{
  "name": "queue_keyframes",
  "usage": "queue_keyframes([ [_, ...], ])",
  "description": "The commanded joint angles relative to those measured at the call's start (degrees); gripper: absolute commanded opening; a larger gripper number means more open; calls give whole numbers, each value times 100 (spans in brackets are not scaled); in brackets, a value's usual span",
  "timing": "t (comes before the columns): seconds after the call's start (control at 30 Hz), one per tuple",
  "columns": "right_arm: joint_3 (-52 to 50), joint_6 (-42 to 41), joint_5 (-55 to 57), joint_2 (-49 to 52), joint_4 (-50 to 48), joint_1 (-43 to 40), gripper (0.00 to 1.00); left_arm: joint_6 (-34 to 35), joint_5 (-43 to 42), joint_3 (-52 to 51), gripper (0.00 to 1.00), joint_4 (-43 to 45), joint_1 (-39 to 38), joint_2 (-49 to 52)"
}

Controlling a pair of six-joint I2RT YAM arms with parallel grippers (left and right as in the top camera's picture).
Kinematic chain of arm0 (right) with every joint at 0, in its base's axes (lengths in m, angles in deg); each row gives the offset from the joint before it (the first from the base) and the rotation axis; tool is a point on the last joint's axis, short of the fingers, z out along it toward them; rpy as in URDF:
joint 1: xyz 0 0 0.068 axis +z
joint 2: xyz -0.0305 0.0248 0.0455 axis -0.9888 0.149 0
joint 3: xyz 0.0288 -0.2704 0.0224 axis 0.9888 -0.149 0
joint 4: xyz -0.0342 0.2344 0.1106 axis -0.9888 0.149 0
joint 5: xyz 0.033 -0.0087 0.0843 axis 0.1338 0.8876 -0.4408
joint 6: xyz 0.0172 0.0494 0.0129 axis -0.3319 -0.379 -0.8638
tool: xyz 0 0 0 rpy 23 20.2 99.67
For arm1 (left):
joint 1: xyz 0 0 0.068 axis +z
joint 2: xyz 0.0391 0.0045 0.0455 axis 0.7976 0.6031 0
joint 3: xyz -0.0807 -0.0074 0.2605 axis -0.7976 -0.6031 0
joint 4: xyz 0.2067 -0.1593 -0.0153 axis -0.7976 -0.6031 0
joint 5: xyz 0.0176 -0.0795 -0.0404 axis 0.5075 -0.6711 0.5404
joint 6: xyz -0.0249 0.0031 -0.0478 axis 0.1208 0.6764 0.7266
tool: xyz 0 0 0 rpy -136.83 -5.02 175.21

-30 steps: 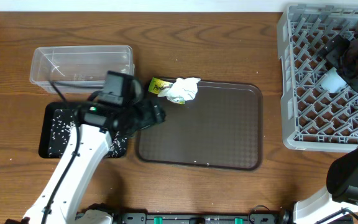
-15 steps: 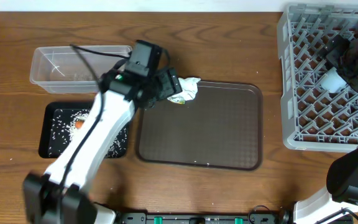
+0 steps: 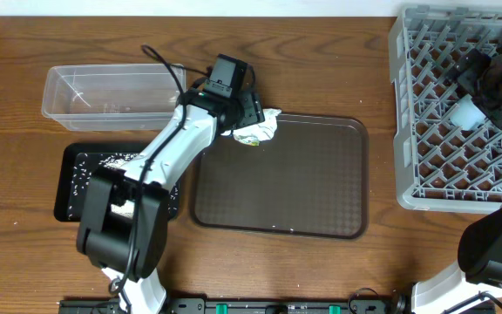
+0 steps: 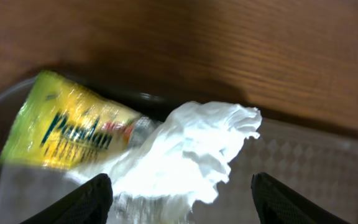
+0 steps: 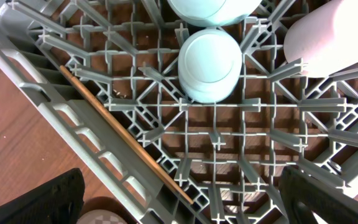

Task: Sort waste into correct bins and load items into the dishwasher rack
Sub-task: 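Grasp the crumpled white wrapper on the brown tray with the left gripper, then carry the wrapper left and drop it into the clear container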

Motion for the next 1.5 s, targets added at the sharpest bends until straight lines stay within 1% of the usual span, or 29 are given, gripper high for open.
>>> queue_keyframes([
  [0.0, 11, -103, 2, 13, 7, -22, 99, -1429, 116, 31, 75, 186, -149, 164],
  [0.07, 11, -103, 0, 13, 7, -22, 99, -1711, 396, 31, 75, 278, -223, 271],
  [0.17, 11, -103, 2, 13, 7, -22, 99, -1871, 699, 31, 76, 337, -297, 404],
  [0.4, 11, -103, 0, 13, 7, -22, 99, -2127, 695, 31, 75, 345, -452, 566],
  [0.6, 11, -103, 2, 13, 7, -22, 99, -2210, 706, 31, 75, 337, -682, 896],
  [0.77, 11, -103, 0, 13, 7, -22, 99, -2205, 916, 31, 64, 332, -765, 997],
  [0.8, 11, -103, 2, 13, 9, -22, 99, -2205, 914, 31, 60, 330, -765, 981],
  [0.83, 11, -103, 0, 13, 9, -22, 99, -2205, 914, 31, 54, 323, -765, 964],
  [0.9, 11, -103, 2, 13, 7, -22, 99, -2205, 914, 33, 48, 278, -765, 916],
  [1.03, 11, -103, 0, 13, 9, -22, 99, -2205, 914, 33, 33, 87, -769, 767],
  [1.1, 11, -103, 0, 13, 7, -22, 99, -2201, 911, 33, 28, -46, -780, 632],
  [1.33, 11, -103, 2, 13, 7, -22, 99, -2203, 909, 33, 26, -461, -1005, -98],
  [1.47, 11, -103, 0, 13, 7, -22, 99, -2197, 909, 31, 22, -647, -1189, -354],
])
